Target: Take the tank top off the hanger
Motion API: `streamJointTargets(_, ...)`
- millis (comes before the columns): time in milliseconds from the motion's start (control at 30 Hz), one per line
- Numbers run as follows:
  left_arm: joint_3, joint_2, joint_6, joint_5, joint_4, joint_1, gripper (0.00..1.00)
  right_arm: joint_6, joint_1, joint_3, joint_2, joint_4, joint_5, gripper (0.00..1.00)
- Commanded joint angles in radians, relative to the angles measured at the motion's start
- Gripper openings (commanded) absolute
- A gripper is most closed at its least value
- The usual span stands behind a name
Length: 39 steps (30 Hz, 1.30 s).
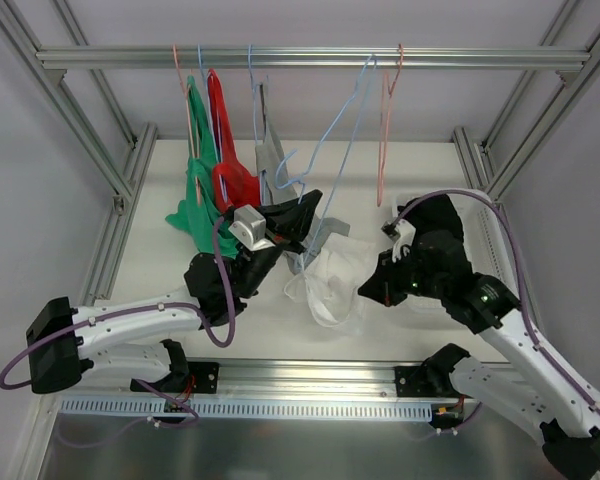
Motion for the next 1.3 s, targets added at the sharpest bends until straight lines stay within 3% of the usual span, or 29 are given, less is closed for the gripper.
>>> streamJointTargets(0, -0.039, 0.022, 0.075, -0.045, 0.372, -0.008, 0.0, 0.023, 0.043, -0.027, 0.019, 0.102, 0.077, 0.0)
streamJointTargets(67, -0.025, 0.058, 0.133, -0.027, 0.458, -0.008, 0.0, 0.023, 0.056, -0.041, 0.038, 0.098, 0.109, 0.0)
streamJointTargets(200, 0.028, 0.131, 0.203, 0.021, 0.448, -0.01, 0.0, 0.032, 0.061, -0.089, 0.051, 0.087, 0.173, 0.0)
streamJointTargets(333, 0.022, 0.145, 0.212, -0.057, 0.442, -0.019, 0.0, 0.052, 0.061, -0.116, 0.02, 0.089, 0.193, 0.03)
streamJointTargets(367, 0.013, 0.132, 0.209, -0.13, 0.436, -0.025, 0.0, 0.052, 0.063, -0.12, 0.017, 0.089, 0.193, 0.11)
streamJointTargets(400, 0.004, 0.121, 0.209, -0.192, 0.407, -0.05, 0.0, 0.05, 0.063, -0.121, 0.017, 0.089, 0.192, 0.54)
streamJointTargets(467, -0.001, 0.072, 0.151, -0.394, 0.306, -0.073, 0.0, 0.05, 0.063, -0.126, 0.002, 0.089, 0.186, 0.69)
streamJointTargets(500, 0.028, 0.055, 0.105, -0.436, 0.084, -0.074, 0.0, 0.05, 0.063, -0.126, -0.009, 0.087, 0.186, 0.9)
streamJointTargets(533, 0.056, 0.038, -0.012, -0.474, -0.058, -0.073, 0.0, 0.052, 0.061, -0.124, -0.024, 0.086, 0.189, 0.99)
streamJointTargets(767, 0.28, 0.035, -0.297, -0.567, -0.776, -0.082, 0.0, 0.023, 0.061, -0.035, -0.135, -0.025, 0.242, 0.99)
streamJointTargets(933, 0.743, 0.237, -0.283, -0.414, -1.122, -0.004, 0.0, 0.023, 0.061, -0.001, -0.152, -0.043, 0.238, 1.0)
streamJointTargets(967, 0.836, 0.332, -0.296, -0.377, -1.275, 0.043, 0.0, 0.023, 0.063, 0.003, -0.155, -0.046, 0.233, 1.0)
streamJointTargets(1000, 1.002, 0.375, -0.306, -0.346, -1.338, 0.065, 0.0, 0.026, 0.063, 0.008, -0.158, -0.048, 0.232, 1.0)
streamJointTargets(1100, 1.285, 0.547, -0.331, -0.251, -1.521, 0.139, 0.0, 0.038, 0.061, 0.011, -0.187, -0.052, 0.224, 0.99)
streamJointTargets(1267, 1.499, 0.722, -0.313, -0.147, -1.563, 0.206, 0.0, 0.043, 0.061, 0.025, -0.242, -0.086, 0.233, 1.0)
